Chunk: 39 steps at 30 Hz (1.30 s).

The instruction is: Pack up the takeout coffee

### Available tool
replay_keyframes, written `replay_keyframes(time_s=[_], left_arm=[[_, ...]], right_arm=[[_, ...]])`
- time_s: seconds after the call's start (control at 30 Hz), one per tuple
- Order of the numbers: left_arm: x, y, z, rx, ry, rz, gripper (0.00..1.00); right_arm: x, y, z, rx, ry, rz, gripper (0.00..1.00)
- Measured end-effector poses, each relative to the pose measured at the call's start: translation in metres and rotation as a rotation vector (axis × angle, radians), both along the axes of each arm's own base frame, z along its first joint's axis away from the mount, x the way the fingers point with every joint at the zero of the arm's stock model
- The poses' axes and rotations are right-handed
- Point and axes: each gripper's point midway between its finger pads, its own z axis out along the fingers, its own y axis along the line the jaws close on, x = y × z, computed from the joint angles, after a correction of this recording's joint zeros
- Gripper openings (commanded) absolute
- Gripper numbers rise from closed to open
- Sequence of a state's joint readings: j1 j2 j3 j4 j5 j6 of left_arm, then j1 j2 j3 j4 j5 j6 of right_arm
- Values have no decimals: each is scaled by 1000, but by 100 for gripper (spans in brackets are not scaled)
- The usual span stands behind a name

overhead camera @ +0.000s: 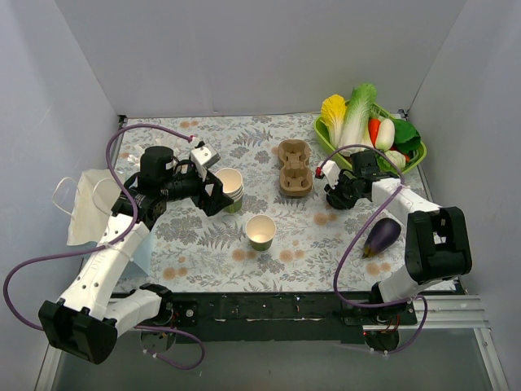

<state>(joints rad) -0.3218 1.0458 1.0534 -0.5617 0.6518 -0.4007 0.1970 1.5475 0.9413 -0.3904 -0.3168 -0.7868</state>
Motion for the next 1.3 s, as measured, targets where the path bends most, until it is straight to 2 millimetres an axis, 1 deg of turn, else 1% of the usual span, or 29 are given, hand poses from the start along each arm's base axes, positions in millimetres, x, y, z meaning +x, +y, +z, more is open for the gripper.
replay_keyframes(time_s=[0.07,0.2,0.23,0.4,0.47,0.6,0.7,0.9,1.03,1.23,1.3], left_arm=[[-1,0,-1,0,3,-3,81],[-1,-1,-2,0,11,-7,82],[-1,-1,-2,0,11,-7,82],[-2,-2,-2,-2,13,-14,82],[-2,-2,-2,-2,13,-14,82],[-1,-1,-3,3,8,-18,81],[-1,-2,-4,4,10,-22,81],[-2,-5,-10,2,39,-42,81],[-3,-6,-10,0,39,-49,81],[-4,-7,-9,-4,39,-57,81],[-4,-7,-9,-5,40,-59,81]], right_arm=[[0,0,0,0,-1,1,12],[0,0,1,1,-1,1,2],[0,0,1,0,-2,3,1],[3,2,7,10,-9,3,1],[5,3,13,16,-16,4,1],[9,7,31,37,-54,8,1],[10,7,37,41,-68,7,1],[6,6,28,37,-25,-3,3],[3,6,18,33,14,-11,6],[1,6,12,35,41,-22,6],[0,6,11,36,49,-27,12]])
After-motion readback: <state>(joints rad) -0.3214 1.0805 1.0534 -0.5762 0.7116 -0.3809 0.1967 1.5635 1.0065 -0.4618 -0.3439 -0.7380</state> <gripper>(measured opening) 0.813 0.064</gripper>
